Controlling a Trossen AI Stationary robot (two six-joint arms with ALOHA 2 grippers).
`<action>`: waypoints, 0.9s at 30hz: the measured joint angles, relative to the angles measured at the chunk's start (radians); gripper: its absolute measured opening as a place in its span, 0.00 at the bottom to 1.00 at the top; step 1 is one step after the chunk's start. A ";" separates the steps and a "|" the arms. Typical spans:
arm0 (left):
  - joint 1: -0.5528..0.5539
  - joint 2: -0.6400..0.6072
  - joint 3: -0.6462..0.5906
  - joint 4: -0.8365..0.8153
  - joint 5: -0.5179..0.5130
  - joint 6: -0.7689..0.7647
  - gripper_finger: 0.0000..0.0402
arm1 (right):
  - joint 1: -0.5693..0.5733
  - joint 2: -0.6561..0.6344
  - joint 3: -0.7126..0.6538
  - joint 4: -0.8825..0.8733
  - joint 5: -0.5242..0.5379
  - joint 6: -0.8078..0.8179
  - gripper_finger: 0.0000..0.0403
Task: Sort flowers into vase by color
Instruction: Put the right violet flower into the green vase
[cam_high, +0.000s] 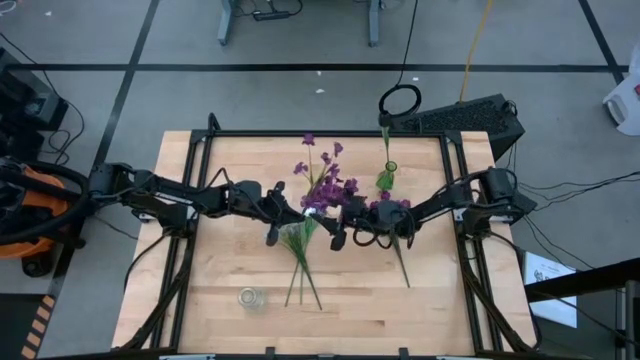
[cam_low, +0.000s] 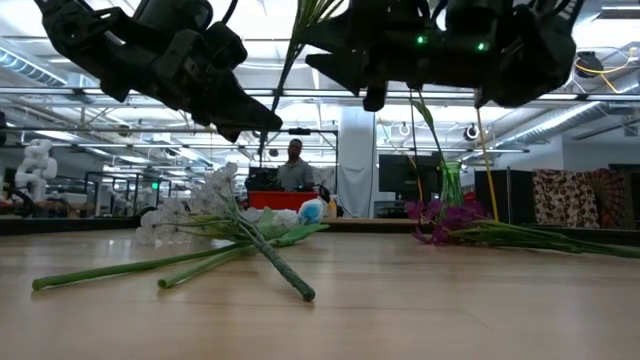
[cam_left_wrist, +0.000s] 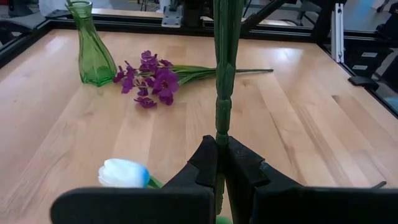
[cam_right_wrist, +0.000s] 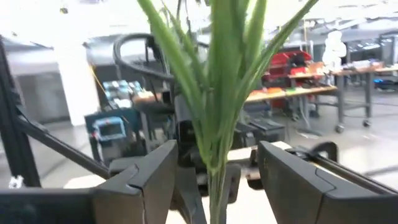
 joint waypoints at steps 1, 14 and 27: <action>-0.004 0.000 0.000 0.000 0.000 0.001 0.04 | -0.005 0.012 0.000 0.026 -0.016 0.004 0.53; -0.045 0.000 0.000 -0.008 0.011 0.052 0.04 | -0.019 0.057 0.047 0.084 -0.149 -0.005 0.53; -0.044 0.001 0.000 -0.061 0.032 0.053 0.04 | -0.019 0.057 0.069 0.041 -0.145 -0.014 0.53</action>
